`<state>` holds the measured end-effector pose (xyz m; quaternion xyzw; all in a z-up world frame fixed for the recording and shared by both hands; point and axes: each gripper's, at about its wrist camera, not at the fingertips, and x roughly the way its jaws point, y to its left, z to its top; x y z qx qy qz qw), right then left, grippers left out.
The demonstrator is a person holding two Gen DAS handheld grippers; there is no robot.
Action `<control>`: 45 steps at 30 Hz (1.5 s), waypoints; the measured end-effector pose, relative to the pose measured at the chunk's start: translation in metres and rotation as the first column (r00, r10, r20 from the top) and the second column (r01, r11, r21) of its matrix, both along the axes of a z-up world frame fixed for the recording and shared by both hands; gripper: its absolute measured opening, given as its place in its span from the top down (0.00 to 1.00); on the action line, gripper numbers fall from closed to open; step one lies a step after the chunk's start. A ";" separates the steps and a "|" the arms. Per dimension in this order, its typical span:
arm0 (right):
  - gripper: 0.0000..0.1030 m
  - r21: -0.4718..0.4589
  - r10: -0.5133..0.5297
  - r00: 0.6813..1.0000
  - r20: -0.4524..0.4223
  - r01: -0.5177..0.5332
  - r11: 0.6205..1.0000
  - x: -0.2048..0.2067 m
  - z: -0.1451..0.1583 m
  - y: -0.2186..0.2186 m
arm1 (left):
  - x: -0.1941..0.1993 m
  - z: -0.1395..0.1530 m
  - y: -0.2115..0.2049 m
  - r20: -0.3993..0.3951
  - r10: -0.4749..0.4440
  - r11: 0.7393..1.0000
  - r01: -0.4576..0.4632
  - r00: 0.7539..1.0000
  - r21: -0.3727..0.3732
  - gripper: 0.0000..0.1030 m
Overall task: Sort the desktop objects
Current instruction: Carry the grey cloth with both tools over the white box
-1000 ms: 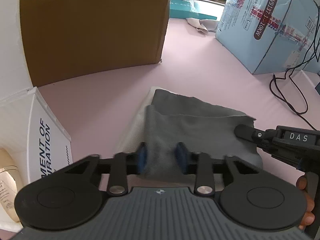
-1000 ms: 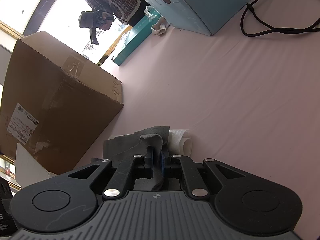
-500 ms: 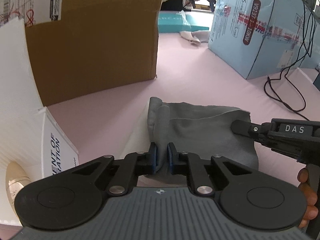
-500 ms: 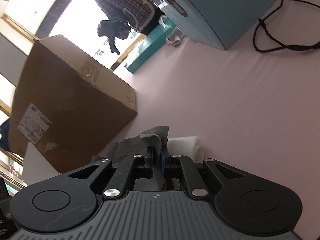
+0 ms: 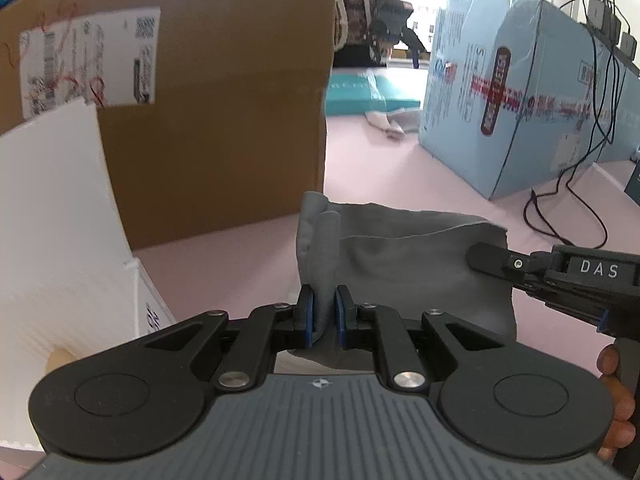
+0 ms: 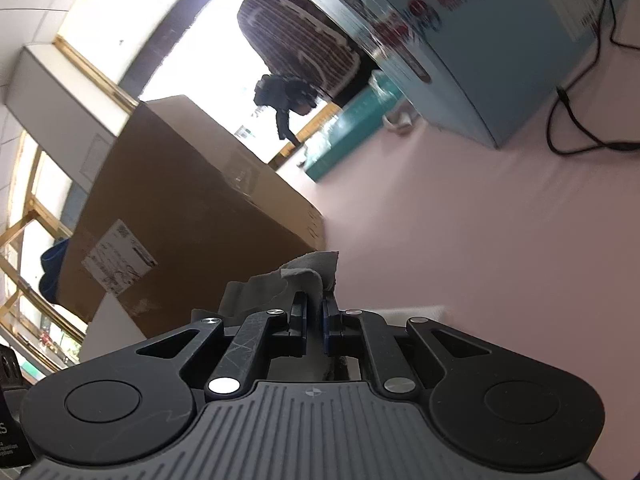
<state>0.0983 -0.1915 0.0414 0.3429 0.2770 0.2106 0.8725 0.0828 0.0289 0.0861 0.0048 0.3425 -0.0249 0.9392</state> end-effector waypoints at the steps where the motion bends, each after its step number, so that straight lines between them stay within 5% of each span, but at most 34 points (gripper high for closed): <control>1: 0.93 -0.001 0.001 1.000 0.018 -0.001 1.000 -0.002 0.002 0.000 | -0.002 0.002 0.000 0.013 0.002 1.000 -0.002 1.000 0.004 0.91; 10: 0.93 -0.013 -0.002 0.983 0.185 0.004 1.000 -0.019 0.019 0.005 | -0.017 0.018 -0.001 0.097 -0.002 1.000 -0.001 0.995 0.027 0.90; 22: 0.93 -0.037 0.052 0.960 0.277 -0.043 0.998 -0.038 0.036 0.023 | -0.045 0.038 0.015 0.151 0.035 0.999 -0.039 0.988 0.026 0.91; 31: 0.93 -0.068 0.148 0.923 0.354 -0.133 0.989 -0.055 0.061 0.065 | -0.070 0.054 0.062 0.180 0.090 0.996 -0.092 0.980 0.001 0.91; 45: 0.93 -0.116 0.310 0.884 0.350 -0.287 0.951 -0.054 0.082 0.172 | -0.110 0.061 0.161 0.157 0.257 0.966 -0.253 0.954 -0.042 0.90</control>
